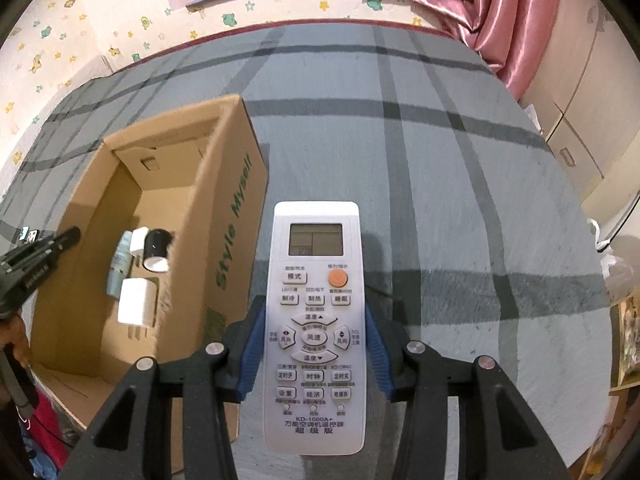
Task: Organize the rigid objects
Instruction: 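Lift the white remote with the right gripper and carry it over the box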
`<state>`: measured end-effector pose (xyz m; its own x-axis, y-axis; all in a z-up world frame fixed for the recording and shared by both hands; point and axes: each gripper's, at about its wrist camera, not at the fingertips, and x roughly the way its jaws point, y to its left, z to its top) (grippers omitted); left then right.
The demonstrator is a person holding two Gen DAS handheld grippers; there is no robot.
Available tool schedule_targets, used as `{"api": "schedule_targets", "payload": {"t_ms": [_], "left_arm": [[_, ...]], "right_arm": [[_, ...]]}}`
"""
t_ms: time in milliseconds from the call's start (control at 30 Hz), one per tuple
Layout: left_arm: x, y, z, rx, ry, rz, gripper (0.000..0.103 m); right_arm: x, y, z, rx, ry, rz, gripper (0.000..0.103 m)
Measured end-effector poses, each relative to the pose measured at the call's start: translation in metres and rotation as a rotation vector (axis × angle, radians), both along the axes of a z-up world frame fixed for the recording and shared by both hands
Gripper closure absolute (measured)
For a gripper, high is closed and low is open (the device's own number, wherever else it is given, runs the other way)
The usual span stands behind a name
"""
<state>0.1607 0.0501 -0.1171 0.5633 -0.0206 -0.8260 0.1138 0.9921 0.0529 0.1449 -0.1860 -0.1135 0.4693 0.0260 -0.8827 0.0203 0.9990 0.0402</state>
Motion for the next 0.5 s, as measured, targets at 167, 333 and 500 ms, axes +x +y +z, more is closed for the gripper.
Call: {"api": "schedule_targets", "payload": {"t_ms": [167,333,500], "left_arm": [[0.000,0.000,0.000,0.001,0.000,0.000,0.090],[0.000,-0.001,0.001,-0.001,0.000,0.000,0.090],[0.000,-0.001,0.001,-0.002,0.000,0.000,0.090]], "right_arm": [[0.004,0.008,0.018,0.000,-0.027,0.011,0.054],[0.009,0.020,0.031,0.003,-0.052,0.036,0.054],[0.014,0.038,0.042,0.014,-0.071,0.073,0.054]]}}
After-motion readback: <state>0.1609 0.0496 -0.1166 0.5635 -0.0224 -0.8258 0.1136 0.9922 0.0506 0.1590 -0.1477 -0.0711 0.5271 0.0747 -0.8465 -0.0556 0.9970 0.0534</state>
